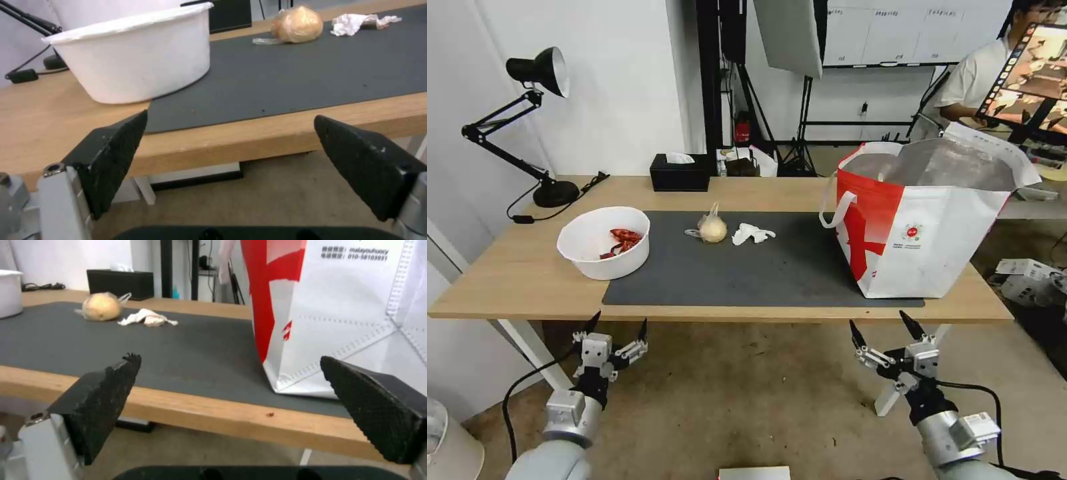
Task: Pick up the trash from the table and place it into the takeout bag.
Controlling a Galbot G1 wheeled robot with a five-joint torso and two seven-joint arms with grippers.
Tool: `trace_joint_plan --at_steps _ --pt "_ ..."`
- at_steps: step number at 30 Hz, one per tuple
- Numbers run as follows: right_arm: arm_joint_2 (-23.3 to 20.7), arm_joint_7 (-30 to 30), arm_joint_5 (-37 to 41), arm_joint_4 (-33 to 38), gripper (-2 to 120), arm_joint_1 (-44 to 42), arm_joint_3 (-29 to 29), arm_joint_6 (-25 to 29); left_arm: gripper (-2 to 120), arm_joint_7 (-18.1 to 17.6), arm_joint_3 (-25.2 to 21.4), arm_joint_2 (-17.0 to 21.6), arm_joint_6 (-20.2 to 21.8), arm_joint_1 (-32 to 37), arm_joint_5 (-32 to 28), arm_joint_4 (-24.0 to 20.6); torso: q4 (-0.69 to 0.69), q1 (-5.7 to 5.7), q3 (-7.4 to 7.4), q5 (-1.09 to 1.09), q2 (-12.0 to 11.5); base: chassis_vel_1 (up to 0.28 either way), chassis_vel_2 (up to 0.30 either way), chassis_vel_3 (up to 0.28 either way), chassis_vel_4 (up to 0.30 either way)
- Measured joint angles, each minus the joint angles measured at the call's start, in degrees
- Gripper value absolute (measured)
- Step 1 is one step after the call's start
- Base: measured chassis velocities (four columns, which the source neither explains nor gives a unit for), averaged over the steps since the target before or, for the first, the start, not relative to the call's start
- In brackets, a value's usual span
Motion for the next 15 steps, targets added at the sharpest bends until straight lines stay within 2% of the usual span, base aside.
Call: trace_joint_plan --at_steps 15 --pt "0.4 -0.1 0.2 -1.1 100 0.9 -1.7 -0.1 100 0.5 1.2 0.1 -0.6 -1.1 -0.6 1.7 0.00 0.00 0.00 0.00 0.0 0.000 0.000 0.000 0.000"
